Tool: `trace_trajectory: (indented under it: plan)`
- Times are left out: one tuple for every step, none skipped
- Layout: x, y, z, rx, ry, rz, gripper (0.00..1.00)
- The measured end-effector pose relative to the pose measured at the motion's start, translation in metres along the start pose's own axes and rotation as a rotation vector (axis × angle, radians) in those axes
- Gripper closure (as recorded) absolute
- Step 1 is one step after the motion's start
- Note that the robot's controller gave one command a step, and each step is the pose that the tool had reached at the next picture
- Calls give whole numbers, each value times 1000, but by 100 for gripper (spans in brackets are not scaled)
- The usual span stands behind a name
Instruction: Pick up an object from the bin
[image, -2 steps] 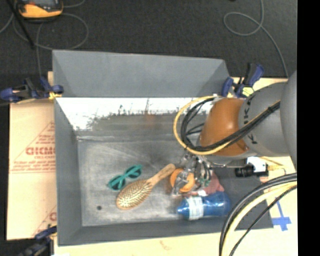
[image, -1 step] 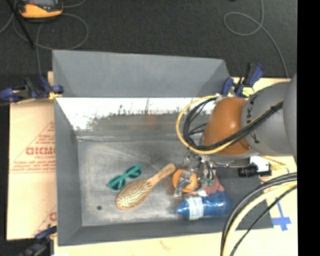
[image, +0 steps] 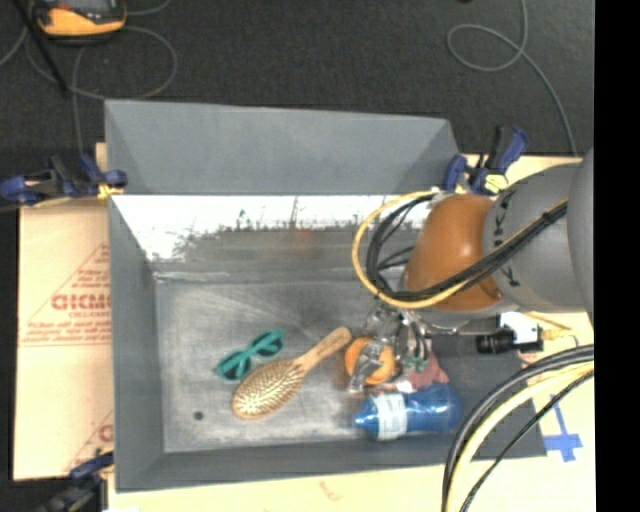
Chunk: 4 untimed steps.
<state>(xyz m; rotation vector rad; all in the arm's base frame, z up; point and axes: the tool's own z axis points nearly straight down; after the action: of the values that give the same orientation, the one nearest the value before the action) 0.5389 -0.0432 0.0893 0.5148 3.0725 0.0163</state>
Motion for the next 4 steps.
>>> trace_trajectory:
  plan:
    - [0, 0, 0, 1, 0, -2, 100]
    - [0, 0, 0, 1, 0, -3, 100]
    - [0, 0, 0, 1, 0, -4, 100]
    - [0, -1, 0, 1, 0, -5, 100]
